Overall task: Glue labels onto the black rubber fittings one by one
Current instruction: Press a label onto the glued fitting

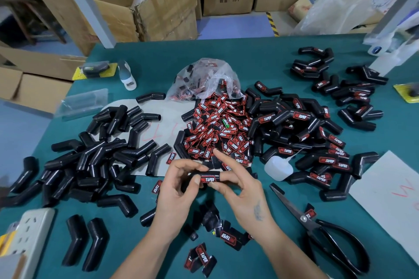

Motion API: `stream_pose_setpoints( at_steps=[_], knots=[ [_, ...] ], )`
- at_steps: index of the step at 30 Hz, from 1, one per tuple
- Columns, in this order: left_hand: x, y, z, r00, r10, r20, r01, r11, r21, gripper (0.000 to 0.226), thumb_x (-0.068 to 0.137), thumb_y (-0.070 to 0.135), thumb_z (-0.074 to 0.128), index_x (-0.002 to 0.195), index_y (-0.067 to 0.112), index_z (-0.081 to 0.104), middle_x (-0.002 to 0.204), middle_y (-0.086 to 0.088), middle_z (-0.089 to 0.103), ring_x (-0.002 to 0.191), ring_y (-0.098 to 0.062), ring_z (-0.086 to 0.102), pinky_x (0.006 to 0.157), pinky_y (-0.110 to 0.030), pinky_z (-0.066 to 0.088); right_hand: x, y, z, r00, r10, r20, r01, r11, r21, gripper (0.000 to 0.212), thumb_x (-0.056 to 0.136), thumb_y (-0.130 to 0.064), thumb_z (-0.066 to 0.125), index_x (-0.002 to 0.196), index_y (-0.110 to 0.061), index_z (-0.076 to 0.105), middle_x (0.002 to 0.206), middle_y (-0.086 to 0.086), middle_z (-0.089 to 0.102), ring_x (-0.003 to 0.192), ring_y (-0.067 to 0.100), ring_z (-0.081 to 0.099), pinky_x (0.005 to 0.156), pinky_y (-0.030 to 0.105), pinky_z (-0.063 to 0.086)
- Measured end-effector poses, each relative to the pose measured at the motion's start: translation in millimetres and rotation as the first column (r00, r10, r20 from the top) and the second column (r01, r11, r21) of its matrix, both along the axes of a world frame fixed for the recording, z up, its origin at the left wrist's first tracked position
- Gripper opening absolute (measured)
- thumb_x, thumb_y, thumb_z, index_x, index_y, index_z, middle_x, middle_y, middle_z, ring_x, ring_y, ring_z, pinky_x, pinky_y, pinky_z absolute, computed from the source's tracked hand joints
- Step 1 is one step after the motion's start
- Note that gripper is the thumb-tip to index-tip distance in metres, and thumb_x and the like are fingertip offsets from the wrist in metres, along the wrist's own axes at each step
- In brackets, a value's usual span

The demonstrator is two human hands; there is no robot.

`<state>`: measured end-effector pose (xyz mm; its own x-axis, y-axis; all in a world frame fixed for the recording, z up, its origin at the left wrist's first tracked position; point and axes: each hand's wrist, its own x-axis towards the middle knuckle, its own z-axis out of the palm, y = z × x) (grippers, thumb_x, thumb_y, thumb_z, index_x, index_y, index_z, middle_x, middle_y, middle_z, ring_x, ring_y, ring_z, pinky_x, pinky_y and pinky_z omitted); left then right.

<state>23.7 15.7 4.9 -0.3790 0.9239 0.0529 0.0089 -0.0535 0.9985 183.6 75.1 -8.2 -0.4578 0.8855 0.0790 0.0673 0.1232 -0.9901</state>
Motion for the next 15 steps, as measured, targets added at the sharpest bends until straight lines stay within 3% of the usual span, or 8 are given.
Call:
stream_pose_setpoints(
  at_steps=[4,7,10,13,15],
  knots=[
    [-2,0,-2,0.997,-0.077,-0.018,0.077,0.997,-0.005,0.019,0.094,0.021,0.066,0.111,0.029,0.069,0.119,-0.002,0.071,0.118,-0.018,0.066,0.099,-0.026,0.052,-4,0,-2,0.997,-0.069,-0.034,0.068,0.997,-0.022,0.061,0.097,-0.02,0.072,0.147,-0.049,0.051,0.105,-0.008,0.078,0.102,0.015,0.073,0.096,0.025,0.054],
    [-6,6,0,0.984,0.004,-0.18,-0.001,1.0,0.02,0.016,0.092,0.022,0.072,0.107,0.028,0.073,0.121,0.002,0.066,0.122,-0.023,0.062,0.11,-0.038,0.048,-6,-3,-1,0.976,-0.18,-0.12,0.167,0.98,-0.113,0.055,0.094,-0.022,0.072,0.138,-0.051,0.056,0.11,-0.009,0.073,0.093,0.019,0.073,0.087,0.036,0.057],
    [-5,27,16,0.944,0.152,-0.291,-0.122,0.985,0.119,0.02,0.095,0.026,0.068,0.11,0.038,0.071,0.117,0.008,0.061,0.118,-0.021,0.062,0.107,-0.035,0.048,-7,-3,0,0.953,-0.266,-0.146,0.244,0.958,-0.15,0.043,0.093,-0.029,0.07,0.129,-0.049,0.059,0.111,-0.009,0.064,0.085,0.018,0.072,0.078,0.038,0.059],
    [14,71,40,0.932,0.084,-0.351,-0.036,0.989,0.142,0.027,0.095,0.019,0.07,0.111,0.04,0.07,0.116,0.011,0.062,0.118,-0.02,0.063,0.104,-0.03,0.048,-8,-3,0,0.962,-0.268,-0.061,0.26,0.959,-0.112,0.041,0.095,-0.018,0.066,0.119,-0.05,0.062,0.107,0.003,0.061,0.083,0.023,0.068,0.074,0.039,0.061],
    [36,105,53,0.899,0.002,-0.437,0.067,0.988,0.142,0.025,0.094,0.016,0.072,0.111,0.035,0.071,0.115,0.013,0.062,0.118,-0.012,0.062,0.103,-0.026,0.047,-8,-2,0,0.968,-0.246,0.047,0.248,0.967,-0.052,0.042,0.095,-0.008,0.064,0.11,-0.048,0.061,0.104,-0.002,0.061,0.08,0.02,0.066,0.075,0.044,0.059]
  ],
)
